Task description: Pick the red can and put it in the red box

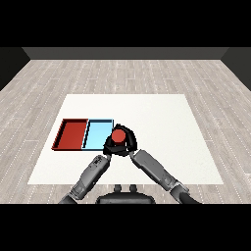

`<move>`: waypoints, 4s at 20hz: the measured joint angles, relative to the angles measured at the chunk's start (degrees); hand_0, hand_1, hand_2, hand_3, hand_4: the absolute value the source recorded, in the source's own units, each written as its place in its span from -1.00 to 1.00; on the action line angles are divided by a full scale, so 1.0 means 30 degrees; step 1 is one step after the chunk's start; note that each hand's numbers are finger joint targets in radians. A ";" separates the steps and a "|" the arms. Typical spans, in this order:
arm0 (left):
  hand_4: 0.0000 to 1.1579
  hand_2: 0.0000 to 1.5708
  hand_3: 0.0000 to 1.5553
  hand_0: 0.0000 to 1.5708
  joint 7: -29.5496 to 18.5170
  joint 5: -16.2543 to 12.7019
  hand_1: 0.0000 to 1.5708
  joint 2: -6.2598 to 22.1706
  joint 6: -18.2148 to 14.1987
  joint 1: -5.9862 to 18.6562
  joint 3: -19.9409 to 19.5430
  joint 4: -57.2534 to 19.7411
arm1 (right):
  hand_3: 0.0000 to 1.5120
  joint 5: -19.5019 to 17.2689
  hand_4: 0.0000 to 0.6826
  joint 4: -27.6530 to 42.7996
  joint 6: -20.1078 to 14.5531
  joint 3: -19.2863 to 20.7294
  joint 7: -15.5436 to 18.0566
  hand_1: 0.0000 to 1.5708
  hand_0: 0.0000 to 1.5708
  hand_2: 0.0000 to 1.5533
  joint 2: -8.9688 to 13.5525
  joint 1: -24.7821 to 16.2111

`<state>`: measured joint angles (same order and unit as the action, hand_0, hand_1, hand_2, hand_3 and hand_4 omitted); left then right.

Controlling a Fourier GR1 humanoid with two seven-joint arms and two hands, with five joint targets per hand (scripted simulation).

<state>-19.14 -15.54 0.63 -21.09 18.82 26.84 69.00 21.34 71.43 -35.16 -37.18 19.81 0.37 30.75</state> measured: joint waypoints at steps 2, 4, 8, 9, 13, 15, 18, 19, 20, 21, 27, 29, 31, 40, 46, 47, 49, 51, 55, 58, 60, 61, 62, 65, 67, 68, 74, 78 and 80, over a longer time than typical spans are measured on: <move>0.59 0.95 0.84 1.00 0.0178 -0.0536 1.00 0.0078 -0.0940 0.0194 0.0181 -0.0145 | 0.82 0.0228 0.84 0.0074 -0.0141 -0.0318 0.0233 0.87 0.87 0.86 0.0056 -0.0117; 0.49 0.87 0.76 0.95 0.0282 -0.0713 0.95 0.0114 -0.1690 0.0334 0.0449 -0.0622 | 0.83 0.0444 0.82 0.0014 -0.0165 -0.0288 0.0267 0.94 0.94 0.88 0.0093 0.0083; 0.68 0.92 0.81 0.99 0.0544 -0.0648 0.99 0.0178 -0.2828 0.0649 0.0723 -0.0945 | 0.83 0.0627 0.78 -0.0125 -0.0393 -0.0459 0.0221 0.91 0.91 0.87 0.0153 0.0528; 0.73 0.93 0.81 1.00 0.0462 -0.0694 1.00 0.0208 -0.3164 0.0709 0.0831 -0.0913 | 0.82 0.0545 0.78 0.0028 -0.0530 -0.0558 0.0137 0.86 0.86 0.86 0.0179 0.0530; 0.62 0.94 0.82 1.00 0.0535 -0.0525 1.00 0.0309 -0.4302 0.0591 0.0850 -0.0331 | 0.82 0.0764 0.82 0.0161 -0.0807 -0.0666 0.0081 0.83 0.83 0.86 0.0150 0.0742; 0.67 0.95 0.83 1.00 0.0473 -0.0319 1.00 0.0215 -0.4666 0.0583 0.0800 -0.0167 | 0.82 0.0591 0.75 0.0445 -0.0752 -0.0501 -0.0223 0.85 0.85 0.85 0.0135 0.0681; 0.93 0.95 0.86 1.00 0.0706 0.0017 1.00 0.0212 -0.4597 0.0831 0.0490 -0.0276 | 0.43 0.1421 -1.00 0.0700 -0.0836 -0.0510 0.0338 0.50 0.50 0.51 0.0117 0.0383; 0.93 0.95 0.87 1.00 0.0687 0.0303 1.00 0.0181 -0.4650 0.0669 0.0432 -0.0100 | -1.00 0.1449 -1.00 0.0736 -0.0941 -0.0575 0.0307 -1.00 -1.00 -1.00 0.0093 0.0413; 0.93 0.95 0.87 1.00 0.0618 0.0350 1.00 0.0114 -0.4809 0.0717 0.0410 -0.0117 | -1.00 0.1086 -1.00 0.0807 -0.0962 -0.0574 -0.0029 -1.00 -1.00 -1.00 0.0153 0.0451; 0.93 0.95 0.87 1.00 0.0575 0.0367 1.00 0.0068 -0.4939 0.0755 0.0390 -0.0175 | -1.00 0.0765 -1.00 0.0806 -0.0785 -0.0539 -0.0224 -1.00 -1.00 -1.00 0.0182 0.0371; 0.94 0.96 0.89 1.00 0.0202 0.0418 1.00 -0.0095 -0.5597 0.0578 0.0606 -0.0160 | -1.00 -0.0793 -1.00 0.1207 0.0015 -0.0033 -0.1188 -1.00 -1.00 -1.00 -0.0018 -0.0164; 0.96 0.99 0.93 1.00 0.0145 0.0862 1.00 -0.0110 -0.5440 0.0348 0.0468 -0.0011 | -1.00 -0.1165 -1.00 0.1500 0.0485 0.0163 -0.1126 -1.00 -1.00 -1.00 0.0036 -0.0692; 0.98 1.00 0.93 1.00 0.0572 0.0849 1.00 -0.0110 -0.5552 0.0539 0.0442 0.0004 | -1.00 -0.1255 -1.00 0.1194 0.0764 0.0624 -0.1098 -1.00 -1.00 -1.00 -0.0039 -0.0613; 0.95 1.00 0.91 1.00 0.0533 0.0930 1.00 0.0093 -0.4772 -0.0127 -0.0517 -0.0044 | -1.00 -0.1963 -1.00 0.3729 0.1534 0.2887 -0.1634 -1.00 -1.00 -1.00 0.0982 -0.1853; 0.96 1.00 0.89 1.00 0.0453 0.1628 1.00 0.0914 -0.4698 -0.0294 -0.1308 -0.0090 | -1.00 -0.1366 -1.00 0.6687 0.2898 0.4836 -0.1403 -1.00 -1.00 -1.00 0.2746 -0.3772; 0.96 1.00 0.89 1.00 0.0570 0.1780 1.00 0.1483 -0.4679 -0.0242 -0.1554 0.0035 | -1.00 -0.1215 -1.00 0.7154 0.3086 0.5098 -0.1263 -1.00 -1.00 -1.00 0.3137 -0.4442; 0.95 1.00 0.89 1.00 0.1114 0.2097 1.00 0.2430 -0.4662 0.0033 -0.1944 0.0324 | -1.00 -0.0842 -1.00 0.8056 0.3488 0.5693 -0.1128 -1.00 -1.00 -1.00 0.3882 -0.5766; 0.93 1.00 0.89 1.00 0.1711 0.2367 1.00 0.3528 -0.4623 0.0040 -0.2377 0.0640 | -1.00 -0.0769 -1.00 0.8412 0.3552 0.6124 -0.1013 -1.00 -1.00 -1.00 0.4350 -0.6851; 0.93 0.98 0.88 1.00 0.2201 0.2592 1.00 0.5235 -0.4191 0.0484 -0.3617 -0.0032 | -1.00 -0.0670 -1.00 0.8903 0.3965 0.6847 -0.0304 -1.00 -1.00 -1.00 0.5145 -0.9224; 0.88 0.98 0.88 1.00 0.2166 0.2708 1.00 0.6253 -0.3961 0.0257 -0.4550 -0.0883 | -1.00 -0.0393 -1.00 0.8718 0.4594 0.7732 -0.0002 -1.00 -1.00 -1.00 0.5767 -1.0021; 0.93 1.00 0.92 1.00 0.2156 0.2335 1.00 0.6919 -0.3261 0.0623 -0.5513 -0.1949 | -1.00 -0.0610 -1.00 0.8268 0.4552 0.7941 -0.0032 -1.00 -1.00 -1.00 0.5780 -0.9997; 0.93 0.99 0.93 1.00 0.2080 0.2235 1.00 0.7173 -0.2925 0.0881 -0.5911 -0.2677 | -1.00 -0.0732 -1.00 0.7941 0.4579 0.8017 0.0189 -1.00 -1.00 -1.00 0.5712 -1.0122; 0.90 0.98 0.89 1.00 0.2232 0.2335 1.00 0.7427 -0.2780 0.1195 -0.6133 -0.3420 | -1.00 -0.0824 -1.00 0.7848 0.4494 0.8094 0.0008 -1.00 -1.00 -1.00 0.5727 -1.0072; 0.89 0.97 0.89 1.00 0.2328 0.2556 1.00 0.8070 -0.2125 0.2248 -0.6795 -0.6131 | -1.00 -0.0713 -1.00 0.7432 0.4640 0.8726 -0.0344 -1.00 -1.00 -1.00 0.5991 -0.9923; 0.86 0.99 0.89 1.00 0.2355 0.2988 1.00 0.8132 -0.2080 0.3213 -0.6982 -0.8212 | -1.00 -0.0744 -1.00 0.7337 0.4691 0.9007 -0.0568 -1.00 -1.00 -1.00 0.6190 -1.0047; 0.83 0.98 0.89 1.00 0.2302 0.3158 1.00 0.8157 -0.2023 0.3780 -0.7123 -0.9348 | -1.00 -0.0760 -1.00 0.7023 0.4787 0.9193 -0.0577 -1.00 -1.00 -1.00 0.6288 -0.9922; 0.64 0.59 0.65 0.74 0.1563 0.3938 0.74 0.7812 -0.2242 0.6429 -0.7880 -1.5540 | -1.00 -0.1044 -1.00 0.5416 0.4648 0.9263 -0.0570 -1.00 -1.00 -1.00 0.5623 -0.8828; 0.24 -0.15 -1.00 -0.15 0.2779 0.4536 -0.15 0.7478 -0.2545 0.7246 -0.7738 -1.8434 | -1.00 -0.0900 -1.00 0.4175 0.4873 0.9474 -0.0250 -1.00 -1.00 -1.00 0.5199 -0.8217; 0.37 0.02 -0.36 0.05 0.3323 0.4740 0.05 0.7473 -0.2511 0.7542 -0.7708 -1.9560 | -1.00 -0.0911 -1.00 0.3639 0.4946 0.9638 0.0094 -1.00 -1.00 -1.00 0.5071 -0.8055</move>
<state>-9.17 -1.32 23.05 -28.62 41.44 3.71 10.32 18.61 82.35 -20.32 -8.26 20.09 15.59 6.58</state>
